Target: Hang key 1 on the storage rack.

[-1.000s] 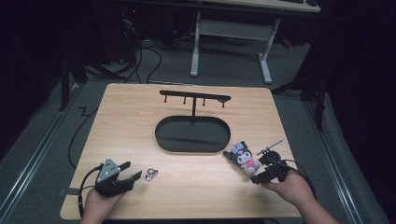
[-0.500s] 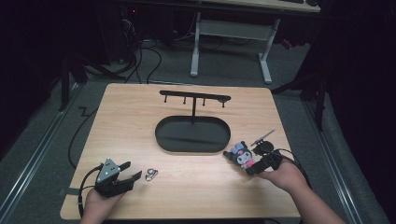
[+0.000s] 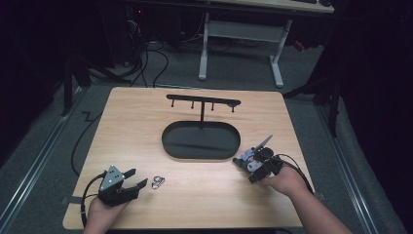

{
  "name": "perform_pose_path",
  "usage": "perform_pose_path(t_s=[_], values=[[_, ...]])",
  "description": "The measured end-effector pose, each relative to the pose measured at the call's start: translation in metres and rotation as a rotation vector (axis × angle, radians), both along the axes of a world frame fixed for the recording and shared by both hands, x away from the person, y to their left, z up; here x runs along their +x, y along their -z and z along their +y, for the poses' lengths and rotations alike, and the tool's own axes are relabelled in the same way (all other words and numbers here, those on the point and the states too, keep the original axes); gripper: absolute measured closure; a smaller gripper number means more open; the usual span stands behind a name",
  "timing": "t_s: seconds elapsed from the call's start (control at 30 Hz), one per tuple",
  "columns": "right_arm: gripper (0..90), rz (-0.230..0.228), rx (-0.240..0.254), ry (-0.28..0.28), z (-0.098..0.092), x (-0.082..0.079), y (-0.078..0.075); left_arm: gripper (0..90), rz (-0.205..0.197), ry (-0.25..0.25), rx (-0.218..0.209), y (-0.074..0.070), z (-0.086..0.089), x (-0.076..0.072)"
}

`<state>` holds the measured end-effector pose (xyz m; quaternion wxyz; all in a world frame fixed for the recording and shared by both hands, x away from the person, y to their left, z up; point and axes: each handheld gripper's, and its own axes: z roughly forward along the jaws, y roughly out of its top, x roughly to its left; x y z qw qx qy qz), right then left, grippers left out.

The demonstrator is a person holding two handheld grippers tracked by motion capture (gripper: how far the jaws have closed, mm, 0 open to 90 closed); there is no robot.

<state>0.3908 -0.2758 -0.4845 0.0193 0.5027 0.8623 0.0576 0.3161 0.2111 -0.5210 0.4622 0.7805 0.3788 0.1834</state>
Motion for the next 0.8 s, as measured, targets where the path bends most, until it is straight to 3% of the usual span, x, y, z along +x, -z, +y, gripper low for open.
perform_pose_path(t_s=[0.13,0.17,0.23,0.37,0.53,0.8], values=[[24.3,0.01,-0.005,0.013,0.002,0.001,0.003,39.6,0.001,-0.001,0.0,0.0,0.0,0.0],[30.3,0.007,-0.01,-0.01,0.002,0.002,0.006,39.6,0.001,-0.003,0.001,0.001,0.0,0.0],[36.9,-0.002,-0.017,0.002,0.003,0.002,0.006,39.6,0.001,-0.003,-0.001,0.001,-0.001,0.0],[44.5,-0.024,-0.015,0.005,0.003,0.0,0.003,39.6,0.003,0.001,0.005,0.002,-0.001,0.001],[47.3,-0.03,0.004,0.02,0.001,-0.002,-0.002,39.6,0.002,0.001,0.007,0.002,-0.002,0.0],[48.3,-0.034,0.031,-0.005,0.002,-0.008,-0.013,39.6,0.003,0.002,0.007,0.002,-0.003,0.0]])
